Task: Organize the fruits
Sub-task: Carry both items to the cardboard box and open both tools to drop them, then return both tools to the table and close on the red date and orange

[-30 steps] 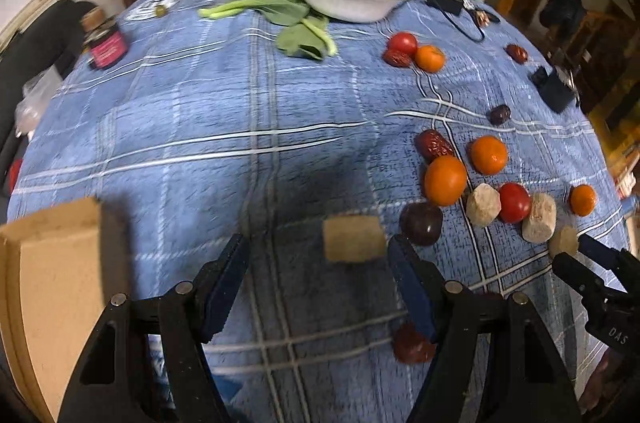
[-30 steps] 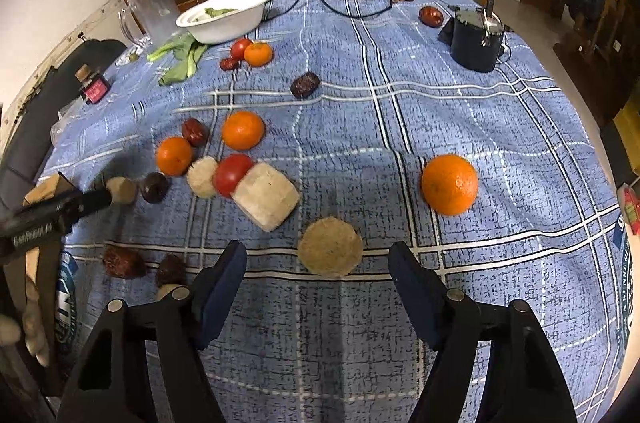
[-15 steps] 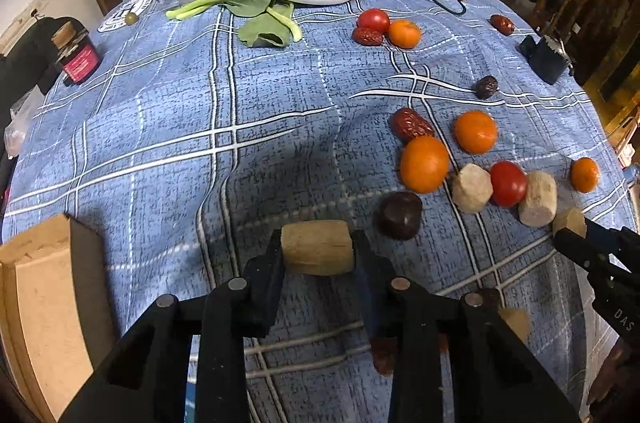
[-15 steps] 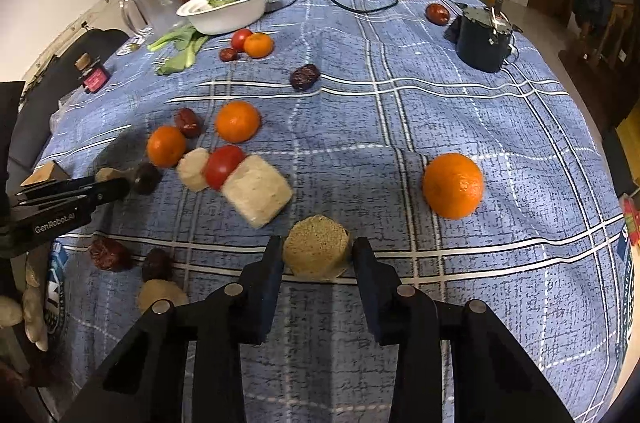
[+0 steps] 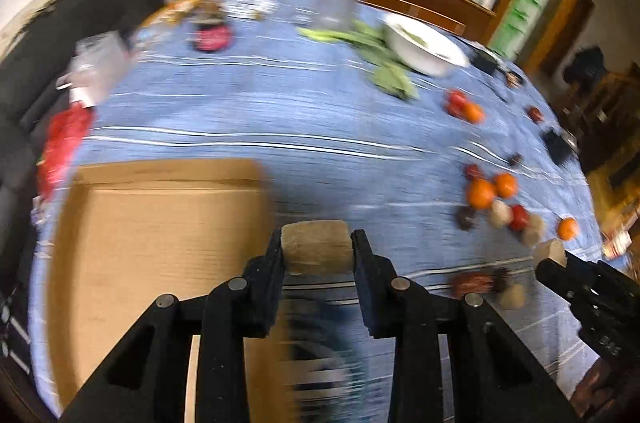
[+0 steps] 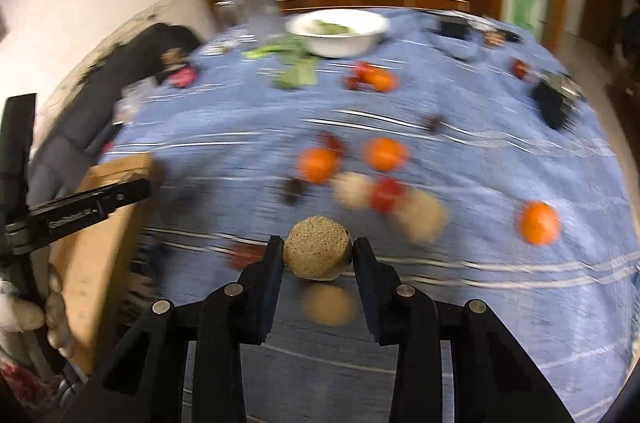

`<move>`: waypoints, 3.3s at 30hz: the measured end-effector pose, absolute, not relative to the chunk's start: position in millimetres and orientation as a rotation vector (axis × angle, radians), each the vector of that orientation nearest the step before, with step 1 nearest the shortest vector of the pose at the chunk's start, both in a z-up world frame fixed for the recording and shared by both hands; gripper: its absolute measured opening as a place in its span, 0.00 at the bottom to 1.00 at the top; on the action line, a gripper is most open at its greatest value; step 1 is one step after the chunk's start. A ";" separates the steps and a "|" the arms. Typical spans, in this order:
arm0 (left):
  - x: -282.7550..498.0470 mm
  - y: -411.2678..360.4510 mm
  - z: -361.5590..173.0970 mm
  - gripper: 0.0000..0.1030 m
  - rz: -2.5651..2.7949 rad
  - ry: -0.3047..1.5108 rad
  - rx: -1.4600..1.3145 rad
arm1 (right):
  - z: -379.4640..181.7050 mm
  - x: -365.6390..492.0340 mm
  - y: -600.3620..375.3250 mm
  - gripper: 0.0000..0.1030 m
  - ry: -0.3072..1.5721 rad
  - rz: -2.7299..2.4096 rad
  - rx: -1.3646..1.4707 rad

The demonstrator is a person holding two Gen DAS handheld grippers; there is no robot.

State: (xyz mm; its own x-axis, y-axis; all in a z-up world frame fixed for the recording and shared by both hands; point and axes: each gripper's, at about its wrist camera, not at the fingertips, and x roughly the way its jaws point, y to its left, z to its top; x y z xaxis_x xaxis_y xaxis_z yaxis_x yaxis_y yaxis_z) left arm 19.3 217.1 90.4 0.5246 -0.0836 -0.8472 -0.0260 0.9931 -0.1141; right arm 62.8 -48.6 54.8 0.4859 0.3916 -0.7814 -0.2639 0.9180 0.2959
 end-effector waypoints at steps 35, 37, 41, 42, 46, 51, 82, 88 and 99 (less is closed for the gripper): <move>21.6 387.7 73.4 0.47 0.226 1.058 -0.229 | 24.7 109.8 212.8 0.50 1.059 0.679 -0.032; 13.3 385.2 85.4 0.51 0.233 1.033 -0.247 | 33.1 105.8 198.8 0.50 1.043 0.666 -0.004; -7.4 371.2 106.4 0.58 0.241 0.986 -0.295 | 46.4 93.1 160.4 0.57 1.021 0.629 0.067; -11.7 365.9 109.1 0.58 0.240 0.984 -0.306 | 48.6 88.7 148.6 0.57 1.017 0.618 0.080; -21.6 339.4 116.9 0.59 0.227 0.987 -0.309 | 52.0 65.5 96.0 0.58 1.010 0.563 0.123; -32.9 295.6 124.0 0.60 0.180 0.991 -0.316 | 44.0 33.6 13.8 0.58 1.035 0.454 0.194; -24.2 85.6 64.5 0.60 -0.119 1.099 -0.015 | 7.1 26.3 -208.8 0.59 1.076 0.167 0.278; -3.5 76.6 50.8 0.60 -0.199 1.098 0.054 | 2.6 57.5 -226.8 0.59 1.049 0.112 0.225; 18.5 51.7 27.7 0.60 -0.350 1.150 0.128 | -8.0 96.6 -232.0 0.59 1.053 0.099 0.191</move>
State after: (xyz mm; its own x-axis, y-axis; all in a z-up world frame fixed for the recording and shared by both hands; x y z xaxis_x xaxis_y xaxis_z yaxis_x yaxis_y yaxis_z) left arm 18.5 51.7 27.7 0.3615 -0.2057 -0.9094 0.3356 0.9387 -0.0789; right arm 96.6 -232.0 -8.0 0.4925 0.1722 -0.8531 0.0105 0.9790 0.2037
